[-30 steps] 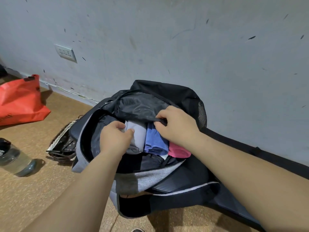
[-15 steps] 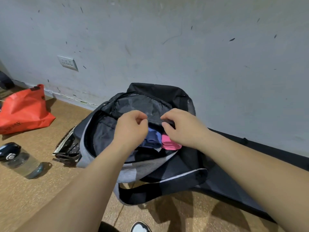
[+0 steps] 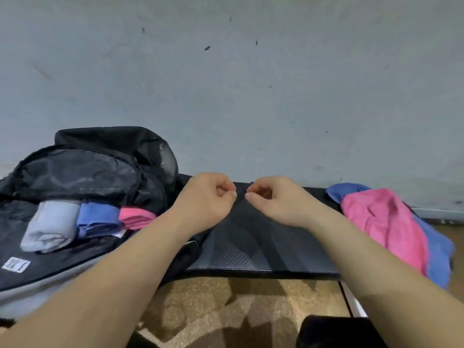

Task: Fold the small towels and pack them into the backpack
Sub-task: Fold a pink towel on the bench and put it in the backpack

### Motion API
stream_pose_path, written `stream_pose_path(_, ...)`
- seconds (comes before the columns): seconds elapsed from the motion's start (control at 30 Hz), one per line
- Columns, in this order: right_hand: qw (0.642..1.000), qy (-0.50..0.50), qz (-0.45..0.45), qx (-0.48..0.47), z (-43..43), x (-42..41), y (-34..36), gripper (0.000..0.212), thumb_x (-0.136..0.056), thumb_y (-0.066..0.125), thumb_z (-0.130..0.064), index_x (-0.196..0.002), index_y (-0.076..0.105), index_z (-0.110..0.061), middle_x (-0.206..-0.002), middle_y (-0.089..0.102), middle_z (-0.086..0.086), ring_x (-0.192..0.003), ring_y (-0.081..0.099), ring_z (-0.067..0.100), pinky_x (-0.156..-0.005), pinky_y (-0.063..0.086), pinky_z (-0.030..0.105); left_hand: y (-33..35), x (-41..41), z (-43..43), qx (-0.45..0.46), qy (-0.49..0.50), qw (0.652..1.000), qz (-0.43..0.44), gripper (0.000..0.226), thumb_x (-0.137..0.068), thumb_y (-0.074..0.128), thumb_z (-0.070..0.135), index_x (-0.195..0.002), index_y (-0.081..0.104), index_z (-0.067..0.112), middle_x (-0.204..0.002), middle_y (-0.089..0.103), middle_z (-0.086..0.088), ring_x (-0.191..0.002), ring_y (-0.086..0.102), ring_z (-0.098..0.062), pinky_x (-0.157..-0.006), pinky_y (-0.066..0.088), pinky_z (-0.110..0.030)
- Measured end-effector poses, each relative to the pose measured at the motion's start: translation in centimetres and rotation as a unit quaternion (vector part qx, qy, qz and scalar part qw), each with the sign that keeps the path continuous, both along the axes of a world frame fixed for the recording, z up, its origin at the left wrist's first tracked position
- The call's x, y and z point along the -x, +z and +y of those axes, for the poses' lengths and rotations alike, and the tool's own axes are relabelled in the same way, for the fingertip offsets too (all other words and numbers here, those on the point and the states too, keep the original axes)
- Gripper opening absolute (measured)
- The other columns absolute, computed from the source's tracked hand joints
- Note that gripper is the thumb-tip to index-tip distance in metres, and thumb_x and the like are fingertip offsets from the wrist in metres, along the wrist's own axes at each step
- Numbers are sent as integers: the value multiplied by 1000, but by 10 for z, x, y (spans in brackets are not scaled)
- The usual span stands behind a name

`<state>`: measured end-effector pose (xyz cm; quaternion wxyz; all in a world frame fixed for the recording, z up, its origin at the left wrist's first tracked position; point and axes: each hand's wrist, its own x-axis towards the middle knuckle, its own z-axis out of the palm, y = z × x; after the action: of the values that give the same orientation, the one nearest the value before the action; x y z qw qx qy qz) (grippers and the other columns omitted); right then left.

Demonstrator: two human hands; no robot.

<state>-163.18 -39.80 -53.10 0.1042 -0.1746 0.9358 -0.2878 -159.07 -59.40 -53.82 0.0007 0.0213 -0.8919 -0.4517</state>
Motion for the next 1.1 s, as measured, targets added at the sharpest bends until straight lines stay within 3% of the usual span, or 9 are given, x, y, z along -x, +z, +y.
stream_pose_path(0.23, 982, -181, 14, 46, 138, 9, -43, 11, -97, 65, -26, -93, 74, -23, -83, 72, -18, -80, 64, -2, -72, 45, 15, -23, 38, 114, 6, -102, 994, -34, 11, -99, 65, 25, -108, 71, 29, -87, 71, 13, -84, 68, -4, -74, 52, -17)
stream_pose_path(0.33, 966, -260, 16, 1, 192, 19, -52, 24, -94, 62, -28, -73, 67, -18, -64, 63, -14, -66, 58, 5, -65, 43, 29, -35, 44, 147, 28, -143, 988, -45, 17, -100, 65, 26, -116, 71, 29, -85, 68, 18, -80, 62, 4, -71, 45, -9)
stream_pose_path(0.4, 943, -330, 45, -27, 222, 26, -57, 22, -92, 63, -31, -93, 74, -13, -92, 75, 0, -91, 68, 21, -82, 51, 36, -44, 46, 158, 28, -162, 985, -48, 20, -99, 66, 26, -118, 72, 27, -69, 64, 24, -66, 60, 6, -68, 44, -11)
stream_pose_path(0.5, 902, -422, 48, -72, 255, 28, -67, 52, -88, 69, -43, -129, 64, -11, -130, 64, 18, -122, 60, 38, -102, 48, 45, -55, 48, 166, 36, -166, 984, -50, 20, -98, 67, 25, -118, 72, 28, -61, 59, 34, -61, 58, 10, -66, 41, -10)
stream_pose_path(0.67, 869, -494, 37, -5, 286, 28, -83, 64, -81, 75, -54, -121, 56, -8, -135, 44, 21, -114, 59, 41, -100, 48, 43, -58, 52, 173, 61, -149, 986, -47, 20, -97, 68, 27, -117, 72, 31, -77, 71, 18, -72, 61, 12, -72, 43, -12)
stream_pose_path(0.77, 873, -485, 47, 10, 289, 27, -80, 42, -85, 68, -52, -93, 67, -11, -102, 68, 15, -96, 66, 38, -80, 48, 37, -58, 51, 174, 75, -152, 984, -51, 21, -97, 68, 27, -117, 73, 31, -82, 73, 15, -73, 65, 5, -74, 46, -14)
stream_pose_path(0.87, 870, -477, 122, 3, 280, 29, -63, 28, -91, 56, -41, -81, 61, -14, -85, 67, 11, -89, 62, 37, -79, 51, 42, -52, 46, 174, 81, -156, 983, -50, 21, -97, 67, 26, -117, 73, 31, -84, 73, 16, -73, 65, 5, -74, 47, -15)
stream_pose_path(0.97, 858, -447, 160, 195, 255, 27, -30, 22, -97, 58, -33, -81, 53, -19, -75, 58, -4, -75, 55, 21, -73, 43, 35, -43, 38, 170, 66, -150, 985, -46, 22, -97, 66, 25, -117, 72, 31, -85, 74, 15, -78, 68, 6, -80, 52, -19)
stream_pose_path(1.1, 805, -363, 53, 467, 211, 4, 8, 15, -100, 63, -33, -91, 59, -23, -82, 64, -11, -78, 63, 4, -79, 53, 28, -24, 21, 163, 12, -125, 992, -27, 32, -97, 68, 34, -128, 65, 37, -99, 75, 17, -82, 72, 1, -93, 56, -31)
